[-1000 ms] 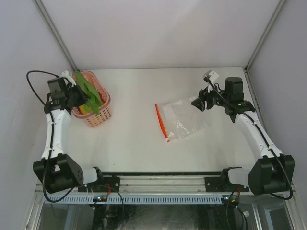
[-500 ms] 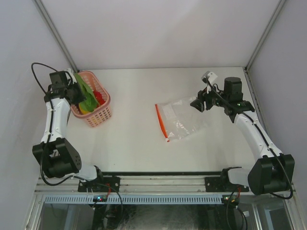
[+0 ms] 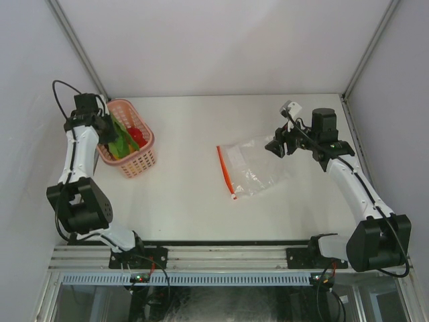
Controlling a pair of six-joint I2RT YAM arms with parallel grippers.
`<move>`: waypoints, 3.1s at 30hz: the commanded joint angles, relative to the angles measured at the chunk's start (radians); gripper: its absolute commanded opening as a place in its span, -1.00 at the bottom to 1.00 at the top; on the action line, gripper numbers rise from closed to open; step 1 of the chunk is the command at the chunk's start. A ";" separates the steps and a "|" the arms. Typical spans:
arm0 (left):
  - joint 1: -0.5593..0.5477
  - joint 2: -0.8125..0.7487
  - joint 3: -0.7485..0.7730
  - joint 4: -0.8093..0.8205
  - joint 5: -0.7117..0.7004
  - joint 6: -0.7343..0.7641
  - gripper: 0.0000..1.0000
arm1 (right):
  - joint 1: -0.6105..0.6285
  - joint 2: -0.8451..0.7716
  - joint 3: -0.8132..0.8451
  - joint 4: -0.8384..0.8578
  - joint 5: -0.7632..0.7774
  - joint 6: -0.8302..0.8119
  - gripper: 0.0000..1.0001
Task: Open the zip-top bag and remove the fake food
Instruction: Place the fake vegetable in the bin, then reset both arms
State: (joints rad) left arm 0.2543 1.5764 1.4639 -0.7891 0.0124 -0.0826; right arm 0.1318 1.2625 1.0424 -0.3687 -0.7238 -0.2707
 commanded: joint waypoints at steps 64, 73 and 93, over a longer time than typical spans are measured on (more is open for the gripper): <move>-0.172 -0.810 -0.297 0.573 0.650 -0.433 0.99 | -0.352 -0.222 0.507 -0.415 -0.027 -0.126 1.00; -0.171 -0.781 -0.138 0.511 0.667 -0.488 0.99 | -0.414 -0.228 0.729 -0.478 -0.029 0.058 1.00; -0.345 -0.622 0.413 -0.081 0.275 -0.097 0.99 | -0.476 -0.120 1.056 -0.519 -0.191 0.382 1.00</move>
State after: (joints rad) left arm -0.0811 0.9379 1.8641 -0.7811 0.3412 -0.2672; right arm -0.3309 1.1309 2.0647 -0.8913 -0.9447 0.0124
